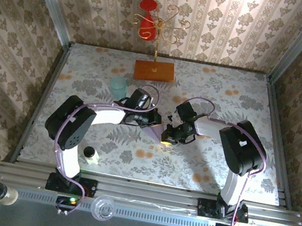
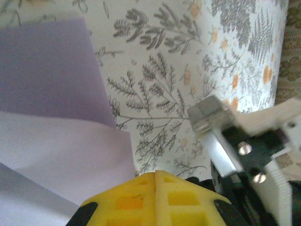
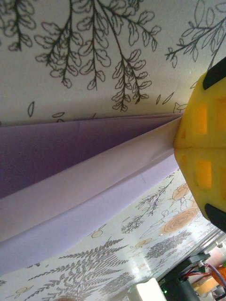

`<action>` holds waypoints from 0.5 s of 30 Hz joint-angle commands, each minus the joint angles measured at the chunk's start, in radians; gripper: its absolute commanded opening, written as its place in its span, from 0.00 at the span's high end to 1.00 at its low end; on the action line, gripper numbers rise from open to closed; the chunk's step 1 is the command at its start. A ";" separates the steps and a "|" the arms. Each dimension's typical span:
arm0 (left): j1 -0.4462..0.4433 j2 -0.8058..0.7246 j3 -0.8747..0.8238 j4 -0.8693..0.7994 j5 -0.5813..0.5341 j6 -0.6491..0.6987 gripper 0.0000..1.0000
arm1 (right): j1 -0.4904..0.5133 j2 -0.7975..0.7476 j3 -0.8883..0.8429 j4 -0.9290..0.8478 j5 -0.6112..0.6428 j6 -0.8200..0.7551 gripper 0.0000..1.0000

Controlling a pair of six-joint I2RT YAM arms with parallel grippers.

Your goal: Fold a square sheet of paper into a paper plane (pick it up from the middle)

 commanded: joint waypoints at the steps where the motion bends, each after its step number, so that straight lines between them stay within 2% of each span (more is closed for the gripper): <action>1: -0.014 0.001 -0.035 0.029 -0.002 0.023 0.93 | -0.004 0.076 -0.044 -0.099 0.116 -0.003 1.00; 15: -0.010 0.111 -0.030 0.036 0.030 0.003 0.94 | -0.006 0.090 -0.025 -0.137 0.135 -0.018 1.00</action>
